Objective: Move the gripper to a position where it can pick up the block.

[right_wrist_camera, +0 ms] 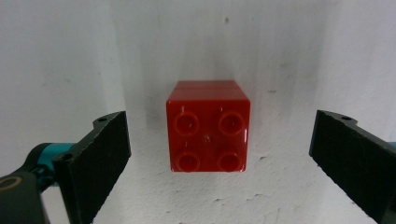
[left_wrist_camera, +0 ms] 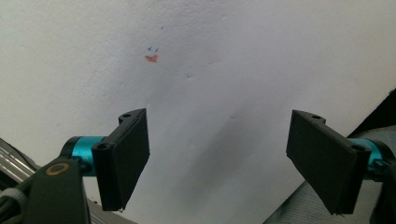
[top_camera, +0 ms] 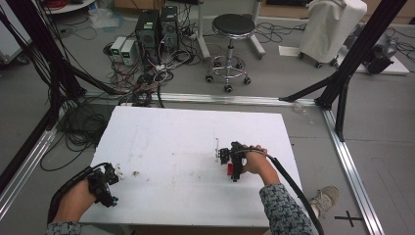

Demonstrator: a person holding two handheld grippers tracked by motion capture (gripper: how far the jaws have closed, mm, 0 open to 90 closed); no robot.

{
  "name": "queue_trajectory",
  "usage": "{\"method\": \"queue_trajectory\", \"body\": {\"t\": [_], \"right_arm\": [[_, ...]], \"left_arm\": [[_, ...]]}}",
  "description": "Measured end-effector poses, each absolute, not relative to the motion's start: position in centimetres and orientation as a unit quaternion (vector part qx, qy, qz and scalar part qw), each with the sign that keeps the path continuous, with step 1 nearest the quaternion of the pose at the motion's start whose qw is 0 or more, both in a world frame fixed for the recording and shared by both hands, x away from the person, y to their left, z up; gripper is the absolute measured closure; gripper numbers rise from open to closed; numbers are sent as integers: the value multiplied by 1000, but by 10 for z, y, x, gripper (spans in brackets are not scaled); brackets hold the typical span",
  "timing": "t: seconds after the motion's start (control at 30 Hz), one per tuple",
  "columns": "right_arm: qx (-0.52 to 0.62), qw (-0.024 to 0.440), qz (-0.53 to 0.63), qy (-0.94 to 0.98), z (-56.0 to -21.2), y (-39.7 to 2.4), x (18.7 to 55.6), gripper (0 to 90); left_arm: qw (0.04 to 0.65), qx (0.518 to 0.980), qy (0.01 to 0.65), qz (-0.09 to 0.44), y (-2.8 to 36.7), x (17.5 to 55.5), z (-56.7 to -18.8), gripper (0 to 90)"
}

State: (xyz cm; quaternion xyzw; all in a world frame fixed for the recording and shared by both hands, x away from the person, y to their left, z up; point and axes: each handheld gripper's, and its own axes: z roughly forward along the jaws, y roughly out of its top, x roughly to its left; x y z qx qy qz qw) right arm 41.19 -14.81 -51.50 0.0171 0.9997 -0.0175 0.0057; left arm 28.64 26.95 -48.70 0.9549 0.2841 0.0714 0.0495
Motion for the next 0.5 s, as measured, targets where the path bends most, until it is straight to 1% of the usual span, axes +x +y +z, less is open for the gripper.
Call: {"method": "queue_trajectory", "body": {"t": [0.2,0.27,0.5], "right_arm": [[5,6,-5,1000,-518,-149,413,47],[20,2,-12,1000,-518,-148,411,47],[17,4,-14,1000,-519,-148,411,46]], "left_arm": [[49,955,283,71,269,287,-488,216],[49,955,283,70,268,286,-488,216],[50,955,283,72,269,286,-487,216]]}}
